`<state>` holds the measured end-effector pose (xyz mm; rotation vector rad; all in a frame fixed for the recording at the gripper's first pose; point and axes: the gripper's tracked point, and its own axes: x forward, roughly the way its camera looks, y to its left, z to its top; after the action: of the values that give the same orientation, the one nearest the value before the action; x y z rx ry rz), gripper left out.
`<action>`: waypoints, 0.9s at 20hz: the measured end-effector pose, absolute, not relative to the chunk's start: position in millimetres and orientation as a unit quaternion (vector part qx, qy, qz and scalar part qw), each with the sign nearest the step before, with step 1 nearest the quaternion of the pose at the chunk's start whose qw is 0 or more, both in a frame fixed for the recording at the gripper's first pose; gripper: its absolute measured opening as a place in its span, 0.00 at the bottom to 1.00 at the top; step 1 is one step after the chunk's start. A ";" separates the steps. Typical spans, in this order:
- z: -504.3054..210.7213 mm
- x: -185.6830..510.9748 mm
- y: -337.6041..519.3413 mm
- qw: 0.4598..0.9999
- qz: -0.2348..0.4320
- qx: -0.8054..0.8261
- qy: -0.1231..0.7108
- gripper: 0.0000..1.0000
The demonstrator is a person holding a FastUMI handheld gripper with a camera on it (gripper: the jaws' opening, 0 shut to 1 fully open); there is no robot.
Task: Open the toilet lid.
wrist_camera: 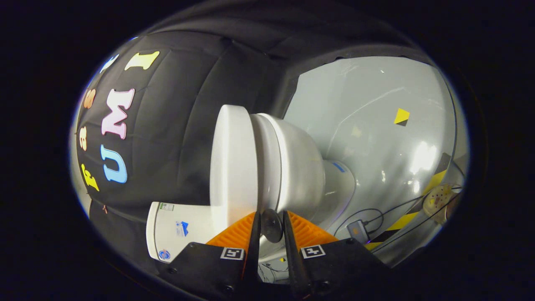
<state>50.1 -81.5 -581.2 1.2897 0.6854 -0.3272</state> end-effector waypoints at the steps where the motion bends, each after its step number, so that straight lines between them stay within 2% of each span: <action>1: -594.2 60.0 -73.2 0.730 -0.150 0.591 0.309 0.26; 2: -582.7 55.2 -71.9 0.730 -0.141 0.596 0.305 0.17; 4: -581.4 58.1 -71.5 0.734 -0.137 0.592 0.305 0.05; 8: -576.6 57.3 -71.5 0.744 -0.132 0.575 0.314 0.05; 18: -521.3 63.9 -52.8 0.832 -0.124 0.402 0.362 0.05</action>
<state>63.9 -52.8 -521.3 0.8517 0.7679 -0.2621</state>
